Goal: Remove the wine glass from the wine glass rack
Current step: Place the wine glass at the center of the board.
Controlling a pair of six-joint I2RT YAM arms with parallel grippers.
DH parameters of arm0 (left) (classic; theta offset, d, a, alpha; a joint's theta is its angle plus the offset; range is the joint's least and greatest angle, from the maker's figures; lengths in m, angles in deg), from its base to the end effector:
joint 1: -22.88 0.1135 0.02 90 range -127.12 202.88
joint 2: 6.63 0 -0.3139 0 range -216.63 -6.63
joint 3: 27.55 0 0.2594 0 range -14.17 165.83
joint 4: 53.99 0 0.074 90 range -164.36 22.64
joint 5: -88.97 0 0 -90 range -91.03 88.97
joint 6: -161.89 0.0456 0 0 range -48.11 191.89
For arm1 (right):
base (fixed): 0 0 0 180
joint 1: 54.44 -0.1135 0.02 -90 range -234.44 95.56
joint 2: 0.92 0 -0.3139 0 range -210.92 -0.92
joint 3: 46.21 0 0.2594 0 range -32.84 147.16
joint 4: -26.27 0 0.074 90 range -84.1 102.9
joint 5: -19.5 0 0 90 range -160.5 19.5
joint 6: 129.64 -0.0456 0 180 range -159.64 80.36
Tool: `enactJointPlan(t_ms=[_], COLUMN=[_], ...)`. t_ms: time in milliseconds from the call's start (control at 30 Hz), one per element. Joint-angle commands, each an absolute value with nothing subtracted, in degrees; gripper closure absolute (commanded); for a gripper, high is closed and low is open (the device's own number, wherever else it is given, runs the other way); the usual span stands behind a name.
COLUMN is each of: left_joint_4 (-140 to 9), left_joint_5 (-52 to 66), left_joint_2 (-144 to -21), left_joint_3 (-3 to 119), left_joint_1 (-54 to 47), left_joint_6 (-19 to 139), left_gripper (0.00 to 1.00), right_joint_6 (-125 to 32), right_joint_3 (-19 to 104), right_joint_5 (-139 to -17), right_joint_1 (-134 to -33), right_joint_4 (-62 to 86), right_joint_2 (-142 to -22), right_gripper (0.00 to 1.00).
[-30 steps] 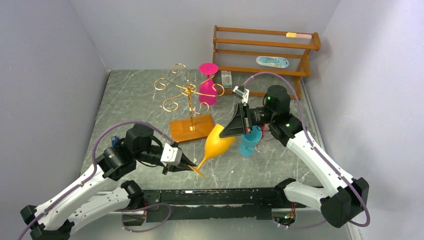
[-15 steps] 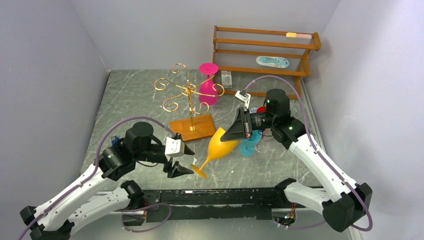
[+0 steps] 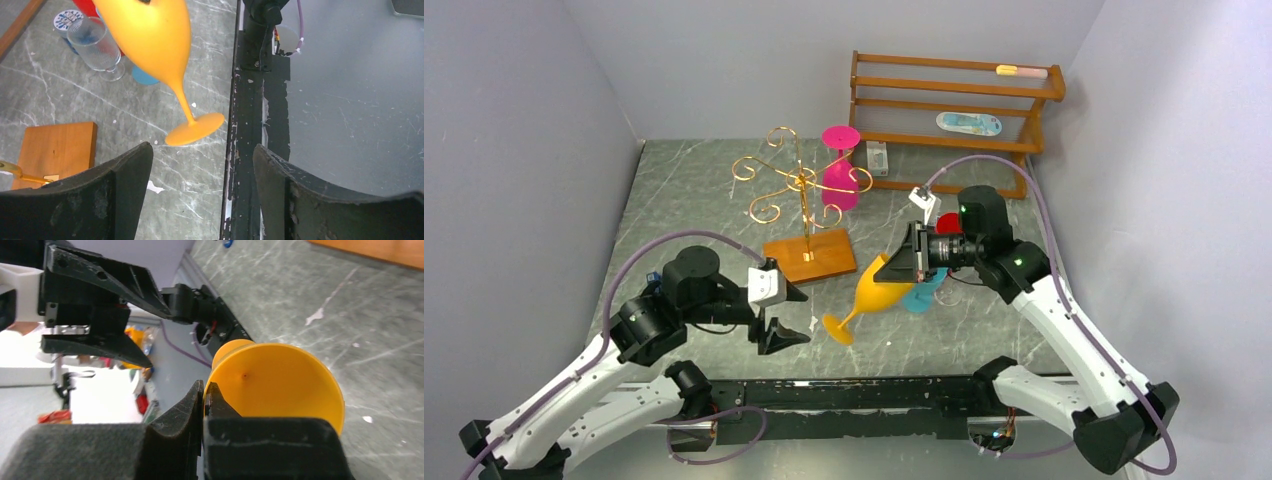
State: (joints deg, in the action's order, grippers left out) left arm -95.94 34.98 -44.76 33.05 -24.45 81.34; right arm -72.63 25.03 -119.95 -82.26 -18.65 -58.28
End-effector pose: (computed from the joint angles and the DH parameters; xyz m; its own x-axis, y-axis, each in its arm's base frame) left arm 0.0598 -0.1044 0.3695 -0.0636 0.2650 -0.9622 0.9944 0.0986 -0.0386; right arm 0.1530 0.1199 0.3866 -0.8612 -0.0542 -0.5053 -0.4891 0.3584 0.7952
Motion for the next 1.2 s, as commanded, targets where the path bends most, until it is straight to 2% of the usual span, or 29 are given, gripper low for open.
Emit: enactJointPlan(t_ms=[0, 200, 233, 300, 567, 767, 833, 967, 1167], left_joint_4=[-96.15, -95.33, -94.52, -93.26, -92.87, -91.30, -90.98, -90.61, -92.18], left_joint_5=[32.19, 27.77, 27.26, 26.01, 22.90, 19.77, 18.90, 16.67, 14.21], left_joint_2=[-46.03, -45.79, -45.42, -44.76, -44.11, -42.44, -42.17, -41.48, -40.91], left_joint_3=[35.15, 35.00, 34.73, 34.02, 33.73, 32.84, 32.89, 33.10, 33.59], left_joint_1=[-24.15, -24.21, -24.22, -24.22, -24.21, -24.22, -24.21, -24.20, -24.20], left_joint_6=[79.16, 77.25, 76.80, 76.02, 75.35, 74.99, 74.80, 74.10, 74.15], left_gripper=[0.22, 0.19, 0.09, 0.03, 0.03, 0.03, 0.03, 0.03, 0.03], right_joint_6=[-67.07, -64.37, -63.81, -62.92, -63.68, -64.27, -63.74, -61.34, -64.32], right_joint_3=[27.19, 26.53, 26.42, 26.47, 26.02, 24.88, 26.37, 32.09, 35.90], right_joint_5=[-109.22, -98.85, -97.32, -94.06, -84.11, -87.22, -84.69, -77.35, -61.56], right_joint_1=[-82.98, -83.11, -83.15, -83.16, -83.15, -83.30, -84.01, -90.02, -109.27], right_joint_4=[-26.99, -32.77, -33.79, -36.46, -44.67, -40.34, -38.96, -38.56, -34.16], right_joint_2=[-55.11, -49.56, -48.76, -47.31, -47.08, -47.55, -48.73, -53.18, -60.53], right_gripper=[1.00, 1.00, 1.00, 1.00, 1.00, 1.00, 1.00, 1.00, 1.00])
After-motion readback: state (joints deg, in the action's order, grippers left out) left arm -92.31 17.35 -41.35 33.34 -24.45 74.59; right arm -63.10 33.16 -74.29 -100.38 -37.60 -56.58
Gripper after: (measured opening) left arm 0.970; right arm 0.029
